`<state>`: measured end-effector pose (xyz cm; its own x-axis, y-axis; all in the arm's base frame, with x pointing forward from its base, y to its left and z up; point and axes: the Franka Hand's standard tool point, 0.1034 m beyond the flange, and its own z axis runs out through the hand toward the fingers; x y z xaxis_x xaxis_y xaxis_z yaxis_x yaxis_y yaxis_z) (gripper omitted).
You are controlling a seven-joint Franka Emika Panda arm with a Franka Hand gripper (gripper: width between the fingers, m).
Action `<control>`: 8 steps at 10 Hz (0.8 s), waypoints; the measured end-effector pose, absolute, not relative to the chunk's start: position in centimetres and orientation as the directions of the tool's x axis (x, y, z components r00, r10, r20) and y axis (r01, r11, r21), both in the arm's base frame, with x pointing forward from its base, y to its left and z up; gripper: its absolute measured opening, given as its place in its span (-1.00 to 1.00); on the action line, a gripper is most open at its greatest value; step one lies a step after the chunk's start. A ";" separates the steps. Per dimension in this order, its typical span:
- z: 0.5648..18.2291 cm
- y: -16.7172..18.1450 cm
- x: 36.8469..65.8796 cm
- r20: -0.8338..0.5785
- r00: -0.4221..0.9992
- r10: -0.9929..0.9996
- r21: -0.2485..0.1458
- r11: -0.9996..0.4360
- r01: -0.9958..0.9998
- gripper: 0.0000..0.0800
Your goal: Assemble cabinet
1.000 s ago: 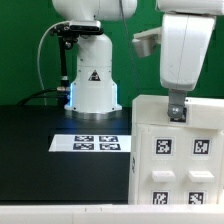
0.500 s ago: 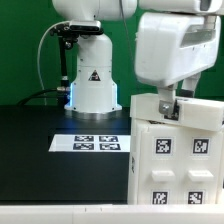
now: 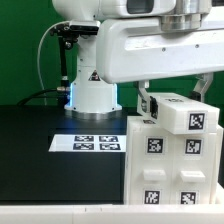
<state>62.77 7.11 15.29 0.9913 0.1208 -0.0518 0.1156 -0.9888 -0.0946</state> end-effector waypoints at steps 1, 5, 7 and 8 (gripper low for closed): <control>15.2 7.2 62.7 -0.059 0.997 0.052 -0.091 -0.995 0.046 0.38; 15.2 7.1 62.6 -0.033 0.930 -0.367 -0.084 -0.926 -0.368 0.38; 15.1 7.6 62.6 -0.027 0.712 -0.702 -0.126 -0.704 -0.699 0.38; 15.2 7.7 62.6 -0.038 0.680 -0.732 -0.141 -0.670 -0.729 0.38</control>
Offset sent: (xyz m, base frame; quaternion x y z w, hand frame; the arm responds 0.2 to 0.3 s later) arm -0.0146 -0.0237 -0.0044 -0.0553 0.0624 0.3018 0.9497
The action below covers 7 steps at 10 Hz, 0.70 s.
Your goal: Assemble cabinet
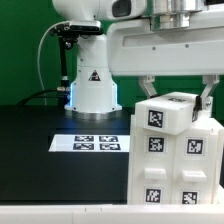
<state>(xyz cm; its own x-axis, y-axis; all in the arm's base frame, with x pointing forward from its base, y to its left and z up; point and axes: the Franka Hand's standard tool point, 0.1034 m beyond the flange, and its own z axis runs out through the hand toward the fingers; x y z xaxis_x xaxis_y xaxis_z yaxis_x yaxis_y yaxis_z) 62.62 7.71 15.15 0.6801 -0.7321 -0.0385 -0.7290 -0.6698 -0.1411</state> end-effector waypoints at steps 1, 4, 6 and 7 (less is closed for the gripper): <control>15.1 7.8 62.6 -0.050 0.635 -0.771 -0.141 -0.624 -0.769 0.38; 15.1 7.9 62.7 -0.092 0.423 -0.902 -0.135 -0.409 -0.902 0.38; 15.1 8.0 62.9 -0.151 0.177 -0.973 -0.136 -0.156 -0.978 0.38; 15.1 8.0 63.1 -0.172 0.071 -0.982 -0.130 -0.049 -0.990 0.38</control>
Offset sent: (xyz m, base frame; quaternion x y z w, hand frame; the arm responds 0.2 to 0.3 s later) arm 0.0000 0.0000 0.0000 0.0000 0.0000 0.1938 0.9810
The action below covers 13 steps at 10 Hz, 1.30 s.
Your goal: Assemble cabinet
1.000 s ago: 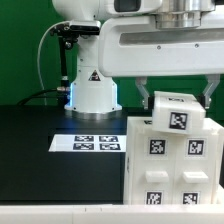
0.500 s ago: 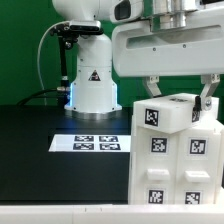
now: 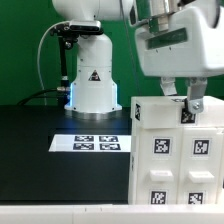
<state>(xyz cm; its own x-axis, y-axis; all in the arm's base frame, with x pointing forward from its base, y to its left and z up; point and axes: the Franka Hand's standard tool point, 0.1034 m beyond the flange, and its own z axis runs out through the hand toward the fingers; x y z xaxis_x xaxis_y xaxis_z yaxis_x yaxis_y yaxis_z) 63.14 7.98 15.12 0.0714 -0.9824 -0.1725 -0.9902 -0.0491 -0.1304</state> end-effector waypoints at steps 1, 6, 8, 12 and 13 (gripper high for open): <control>15.1 8.0 63.2 -0.184 0.010 -0.983 -0.126 0.013 -0.992 0.38; 15.1 8.1 63.4 -0.186 -0.018 -0.982 -0.129 0.043 -0.991 0.93; 15.6 8.4 63.3 -0.190 -0.010 -0.982 -0.125 0.034 -0.992 0.98; 19.0 8.6 63.4 -0.225 0.021 -0.974 -0.150 0.013 -0.989 0.99; 18.9 8.7 63.4 -0.225 0.023 -0.974 -0.147 0.011 -0.989 0.99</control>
Offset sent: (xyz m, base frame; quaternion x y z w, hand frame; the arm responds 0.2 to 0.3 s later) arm 0.0000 0.0000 0.0000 0.0000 0.0000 0.0000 1.0000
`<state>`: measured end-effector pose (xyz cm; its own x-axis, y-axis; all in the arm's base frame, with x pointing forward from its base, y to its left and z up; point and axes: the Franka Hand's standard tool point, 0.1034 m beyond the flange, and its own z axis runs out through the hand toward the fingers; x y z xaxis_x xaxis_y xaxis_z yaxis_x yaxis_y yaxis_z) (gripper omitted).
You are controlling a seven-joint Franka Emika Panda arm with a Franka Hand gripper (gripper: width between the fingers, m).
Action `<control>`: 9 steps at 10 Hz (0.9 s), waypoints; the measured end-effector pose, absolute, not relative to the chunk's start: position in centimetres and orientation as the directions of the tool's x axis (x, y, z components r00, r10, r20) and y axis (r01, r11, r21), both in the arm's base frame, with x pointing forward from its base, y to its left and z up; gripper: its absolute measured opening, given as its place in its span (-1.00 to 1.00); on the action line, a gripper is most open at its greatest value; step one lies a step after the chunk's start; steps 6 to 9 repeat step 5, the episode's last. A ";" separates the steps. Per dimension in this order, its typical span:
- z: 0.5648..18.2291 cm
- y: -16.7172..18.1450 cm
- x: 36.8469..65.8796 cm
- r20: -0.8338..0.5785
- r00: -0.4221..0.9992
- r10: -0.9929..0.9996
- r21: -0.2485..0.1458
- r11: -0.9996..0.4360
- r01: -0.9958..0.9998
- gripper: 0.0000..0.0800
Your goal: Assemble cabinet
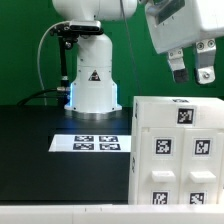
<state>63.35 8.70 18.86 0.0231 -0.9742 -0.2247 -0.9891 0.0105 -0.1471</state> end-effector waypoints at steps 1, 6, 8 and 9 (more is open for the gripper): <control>18.9 8.7 63.4 -0.225 0.025 -0.974 -0.148 0.009 -0.989 0.99; 18.8 8.8 63.3 -0.224 0.028 -0.974 -0.147 0.006 -0.989 0.99; 18.8 8.8 63.3 -0.224 0.028 -0.974 -0.147 0.006 -0.989 0.99; 18.8 8.8 63.3 -0.224 0.028 -0.974 -0.147 0.006 -0.989 0.99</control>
Offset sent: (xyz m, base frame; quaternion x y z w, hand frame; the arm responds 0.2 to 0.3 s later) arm 0.0000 0.0000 0.0000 0.0000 0.0000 0.0000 1.0000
